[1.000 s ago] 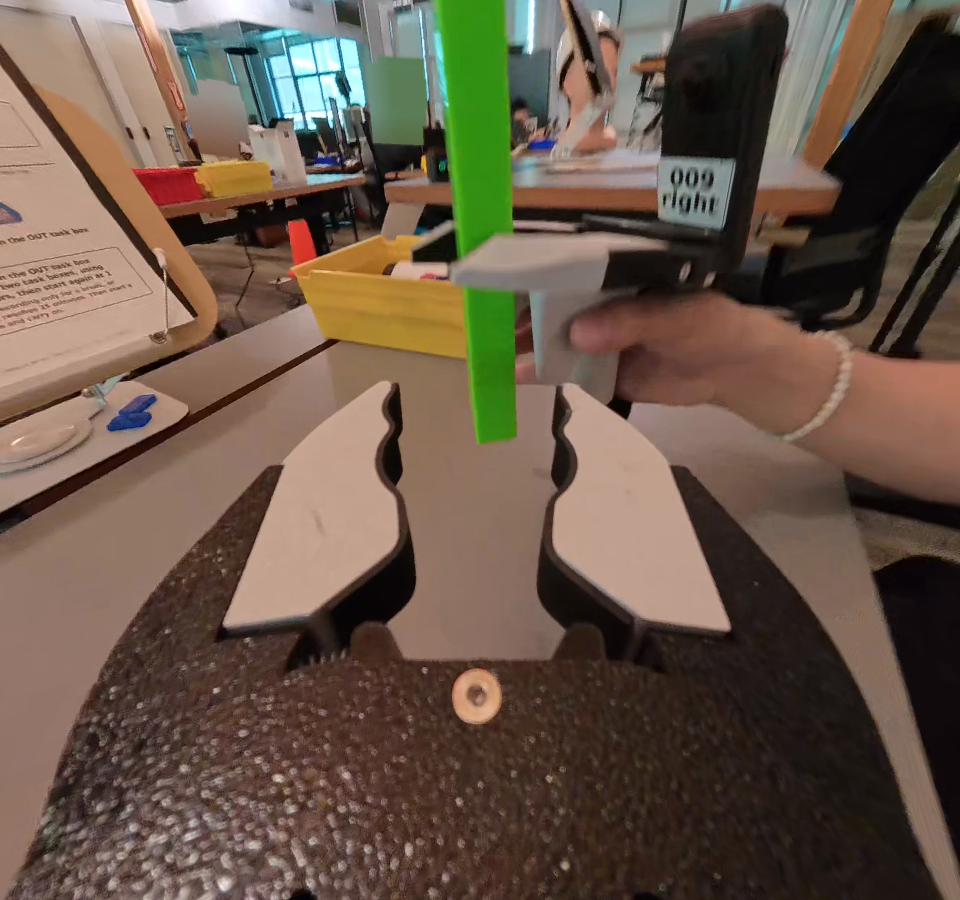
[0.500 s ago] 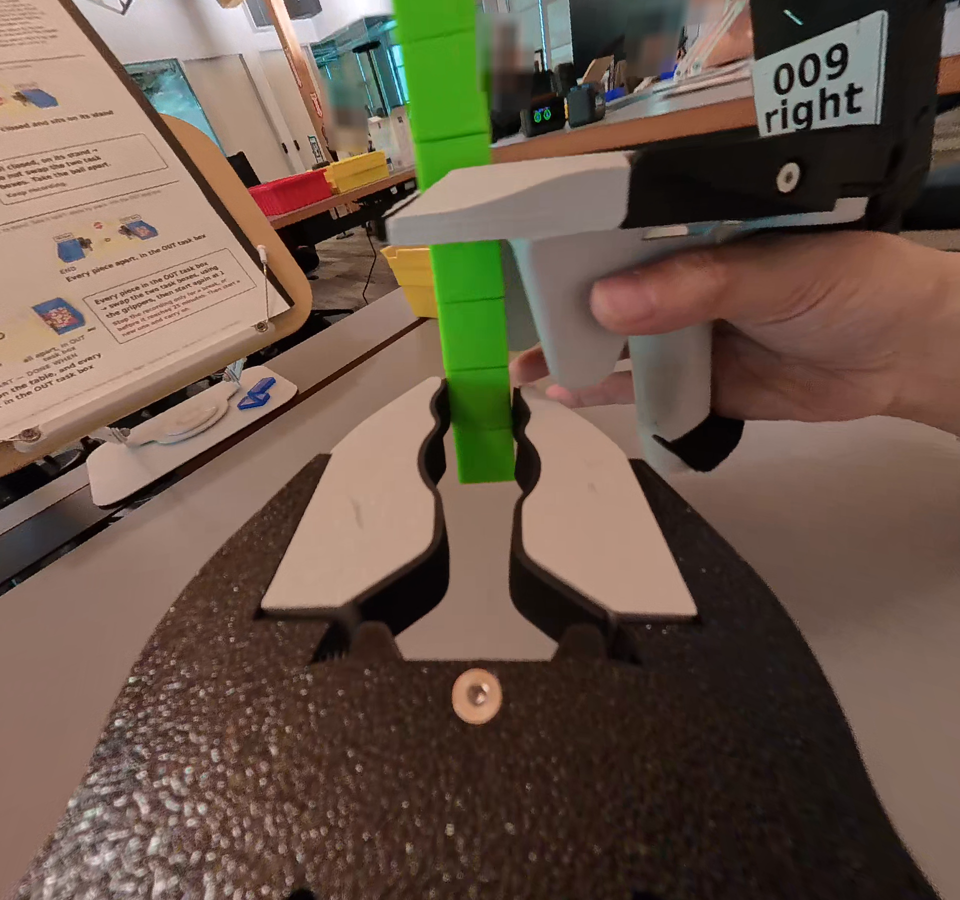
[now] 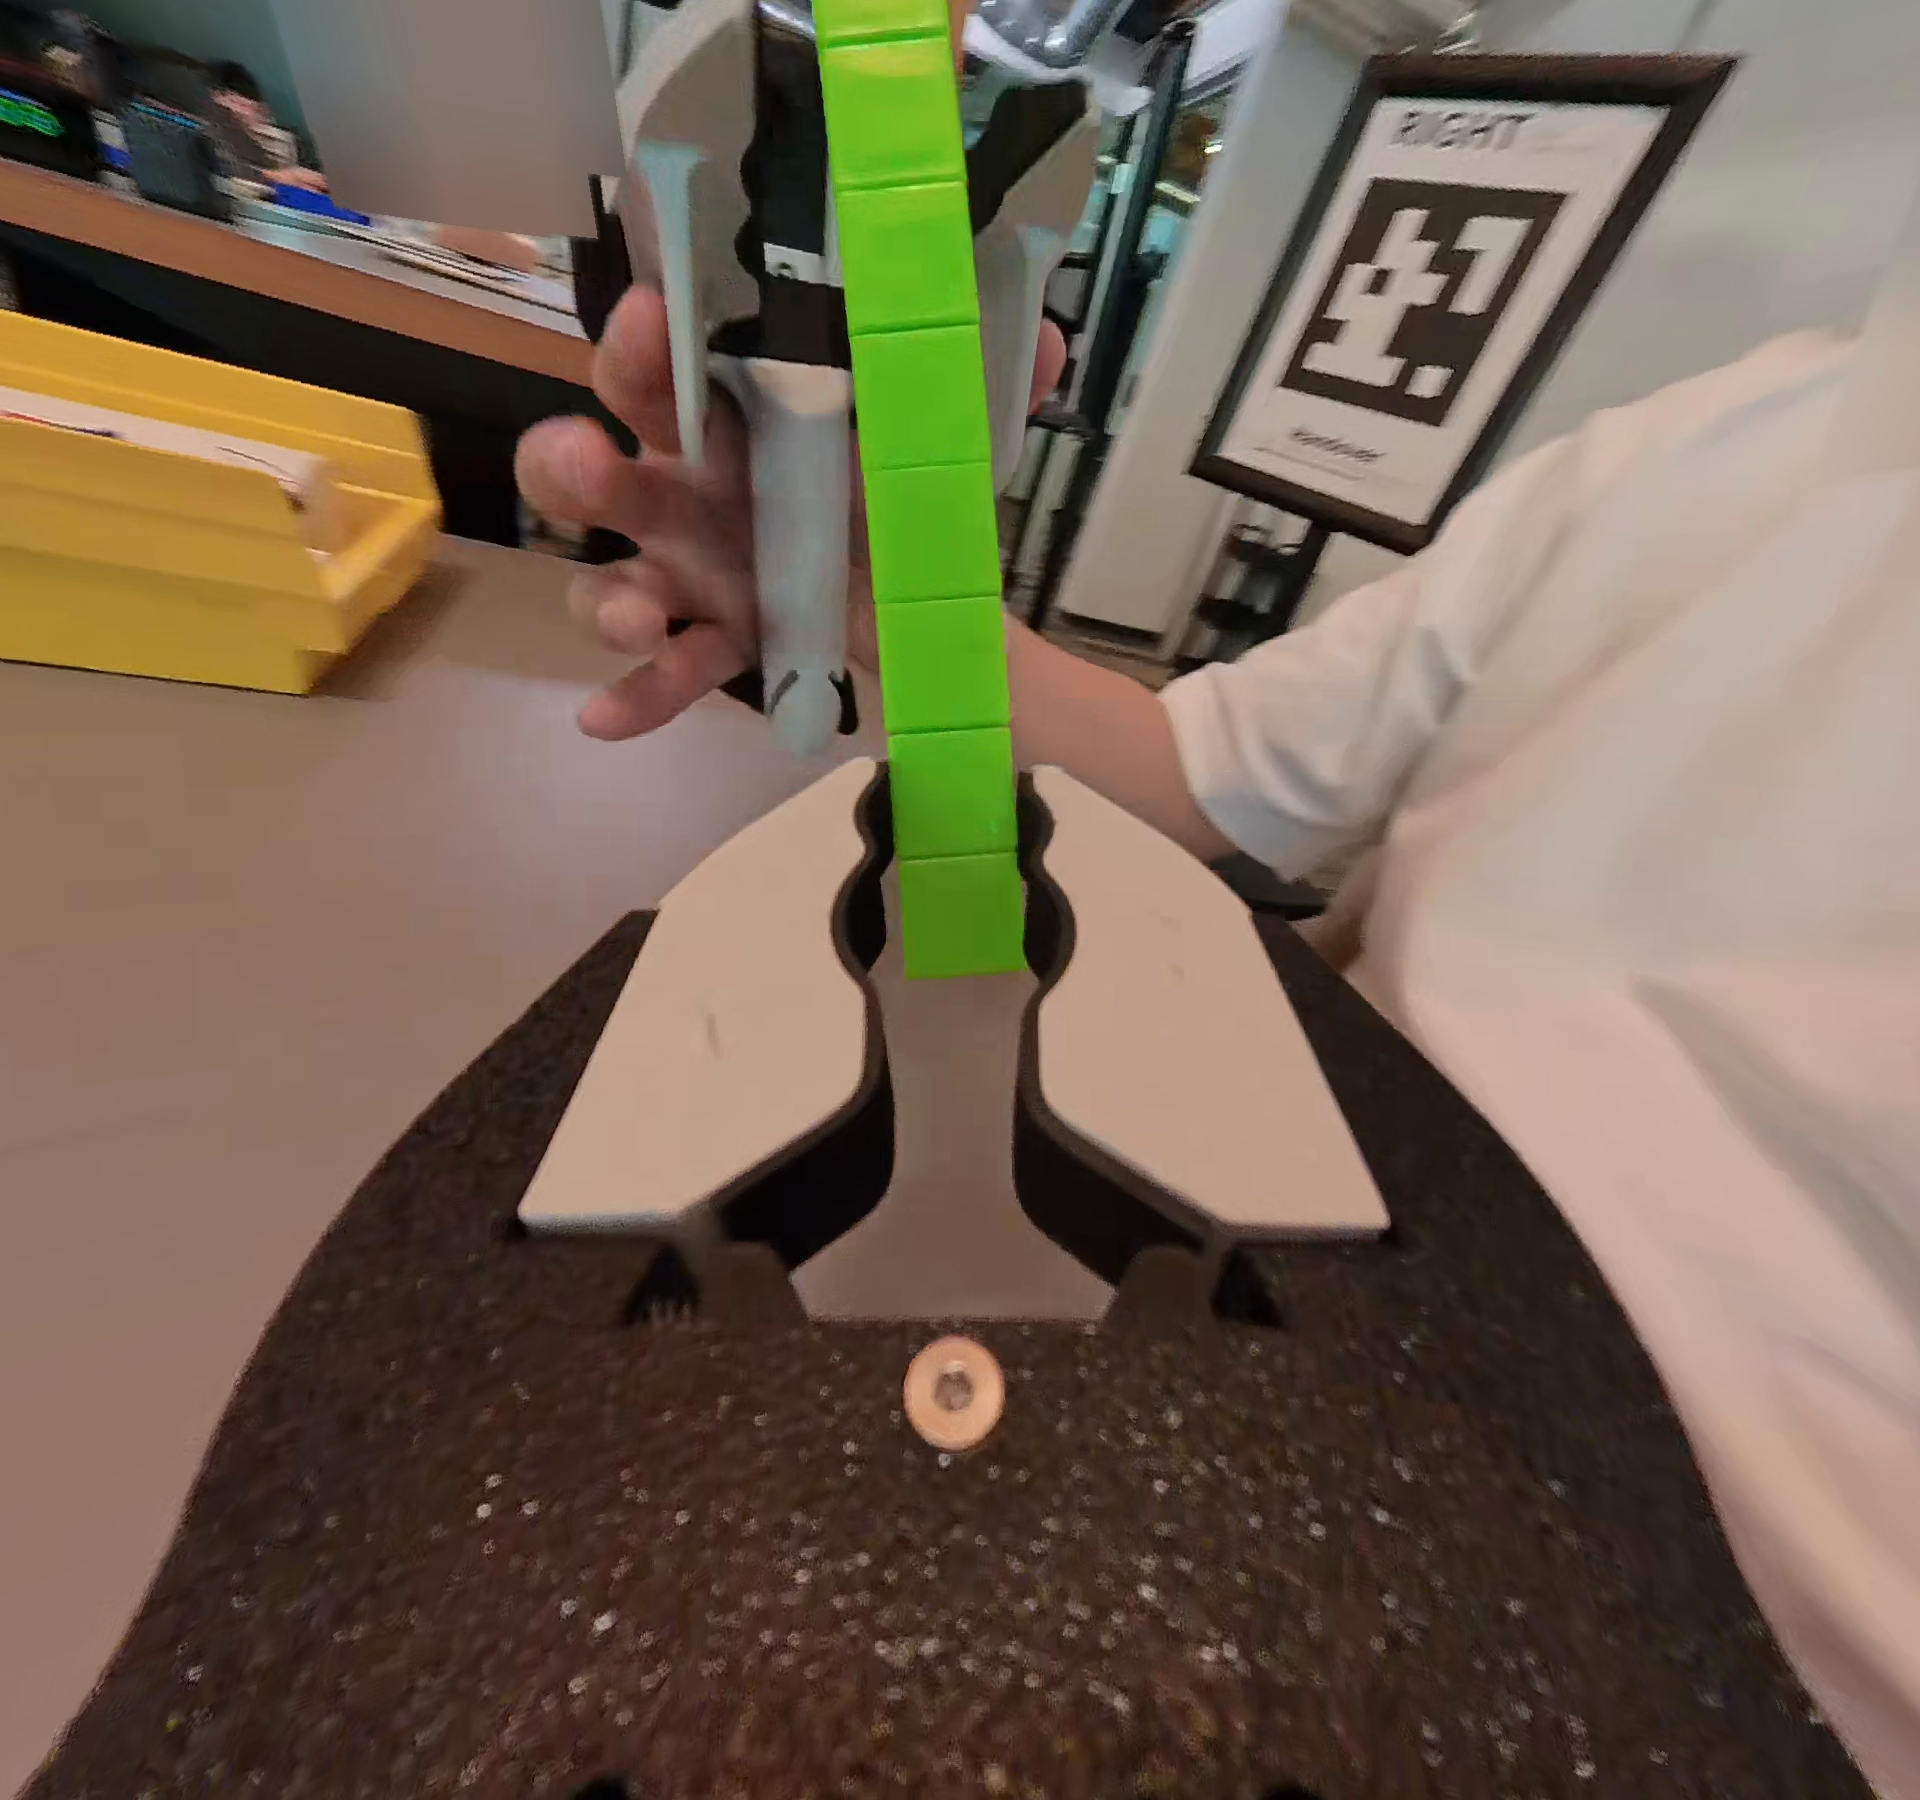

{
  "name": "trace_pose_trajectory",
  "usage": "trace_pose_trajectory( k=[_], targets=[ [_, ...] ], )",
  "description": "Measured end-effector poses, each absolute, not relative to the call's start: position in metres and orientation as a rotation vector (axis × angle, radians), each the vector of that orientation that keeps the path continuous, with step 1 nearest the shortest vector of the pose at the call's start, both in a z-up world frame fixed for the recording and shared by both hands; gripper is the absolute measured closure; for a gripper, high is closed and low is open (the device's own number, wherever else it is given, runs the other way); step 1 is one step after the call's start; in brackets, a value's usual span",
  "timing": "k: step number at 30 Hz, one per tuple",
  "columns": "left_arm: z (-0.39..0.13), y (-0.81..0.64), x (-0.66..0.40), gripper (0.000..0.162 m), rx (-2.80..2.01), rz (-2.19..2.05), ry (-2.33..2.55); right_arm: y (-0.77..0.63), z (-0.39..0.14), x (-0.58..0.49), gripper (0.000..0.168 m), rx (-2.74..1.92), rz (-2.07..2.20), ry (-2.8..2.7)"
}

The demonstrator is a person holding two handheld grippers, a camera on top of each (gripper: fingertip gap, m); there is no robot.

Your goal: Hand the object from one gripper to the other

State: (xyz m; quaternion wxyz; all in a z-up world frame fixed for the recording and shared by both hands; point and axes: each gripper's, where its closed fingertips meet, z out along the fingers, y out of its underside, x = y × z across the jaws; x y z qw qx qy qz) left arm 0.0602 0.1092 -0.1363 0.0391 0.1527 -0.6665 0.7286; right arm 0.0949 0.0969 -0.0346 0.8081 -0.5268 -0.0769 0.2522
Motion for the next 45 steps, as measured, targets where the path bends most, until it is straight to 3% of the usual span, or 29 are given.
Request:
trace_pose_trajectory(
  k=[10,21,23,26,29,33,41,44,45],
  targets=[
    [-0.132,0.101,0.018,0.14,0.208,2.03,-1.617,0.074,-0.023,0.075,0.143,-0.969,0.578,-0.338],
    [-0.139,0.091,0.012,0.139,0.187,1.968,-1.614,0.086,-0.028,0.061,0.141,-1.05,0.565,-0.376],
    [-0.136,0.095,0.035,0.132,0.328,2.12,-1.681,0.089,-0.024,0.074,0.142,-1.058,0.475,-0.312],
    [-0.131,0.111,0.077,0.103,0.6,2.384,-1.91,0.096,-0.021,0.1,0.143,-1.102,0.277,-0.184],
    [-0.129,0.128,0.104,0.1,0.82,2.494,-2.343,0.102,-0.024,0.122,0.145,-1.164,0.105,-0.069],
    [-0.131,0.127,0.118,0.102,1.0,2.378,-2.806,0.116,-0.036,0.135,0.146,-1.245,-0.019,0.041],
    [-0.143,0.122,0.134,0.11,1.442,2.21,-3.014,0.133,-0.059,0.145,0.146,-1.342,-0.186,0.224],
    [-0.141,0.122,0.133,0.136,1.501,2.206,-3.065,0.139,-0.062,0.14,0.146,-1.364,-0.193,0.227],
    [-0.142,0.123,0.133,0.136,1.514,2.187,-3.087,0.14,-0.063,0.138,0.147,-1.37,-0.199,0.219]
  ],
)
